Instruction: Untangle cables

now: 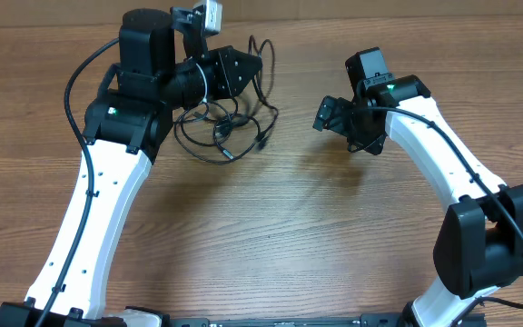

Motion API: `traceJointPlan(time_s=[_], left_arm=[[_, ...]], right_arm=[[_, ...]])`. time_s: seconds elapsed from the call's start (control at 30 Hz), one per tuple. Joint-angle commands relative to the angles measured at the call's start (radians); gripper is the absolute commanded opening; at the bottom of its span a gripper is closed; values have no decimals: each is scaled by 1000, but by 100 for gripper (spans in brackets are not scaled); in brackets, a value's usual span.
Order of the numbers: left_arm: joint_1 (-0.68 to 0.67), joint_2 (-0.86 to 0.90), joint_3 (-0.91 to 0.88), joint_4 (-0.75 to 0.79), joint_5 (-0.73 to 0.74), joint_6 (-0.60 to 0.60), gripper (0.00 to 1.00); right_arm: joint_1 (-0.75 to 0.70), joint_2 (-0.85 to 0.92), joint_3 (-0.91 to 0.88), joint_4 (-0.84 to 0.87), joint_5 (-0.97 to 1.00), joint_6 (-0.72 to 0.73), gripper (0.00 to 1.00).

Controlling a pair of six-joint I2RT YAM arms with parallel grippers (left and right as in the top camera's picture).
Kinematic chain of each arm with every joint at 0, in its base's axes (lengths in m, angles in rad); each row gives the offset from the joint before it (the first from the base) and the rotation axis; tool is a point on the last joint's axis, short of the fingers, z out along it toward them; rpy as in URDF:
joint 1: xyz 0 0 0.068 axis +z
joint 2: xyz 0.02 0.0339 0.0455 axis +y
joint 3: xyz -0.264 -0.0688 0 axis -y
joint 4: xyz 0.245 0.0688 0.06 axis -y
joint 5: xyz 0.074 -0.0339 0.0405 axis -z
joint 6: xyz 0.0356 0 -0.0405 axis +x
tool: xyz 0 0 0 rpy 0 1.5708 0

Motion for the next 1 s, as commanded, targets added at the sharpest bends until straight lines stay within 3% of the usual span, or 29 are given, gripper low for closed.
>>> traceJointPlan(time_s=[0.0,0.2,0.3,0.37,0.57,0.67,0.7,0.8,0.87,0.9,0.97], left_arm=[[4,-23,51,68,39,-38,4],[0,-27,217,-29,26,-39,4],[-26,-17,217,-288,-184,-40,4],[-48,13,212,-513,-471,-41,4],[-50,79,195,-657,-544,-40,4],[-50,118,195,-742,-638,-40,15],[-50,143,195,-776,-653,-36,33],[-49,198,195,-829,-653,-29,35],[-49,229,195,-850,-650,-29,36],[-49,249,195,-853,-624,-4,47],[-50,277,195,-850,-571,64,57]], right_arm=[[-1,1,13,5,-2,3,100],[-1,1,13,6,-2,3,100],[-1,1,13,5,-2,3,100],[-1,1,13,5,-2,3,100],[-1,1,13,5,-2,3,100],[-1,1,13,6,-2,3,100],[-1,1,13,6,-2,3,100],[-1,1,13,11,-24,4,100],[-1,1,13,-9,-147,3,100],[-1,1,13,-33,-240,3,100],[-1,1,13,-108,-372,3,100]])
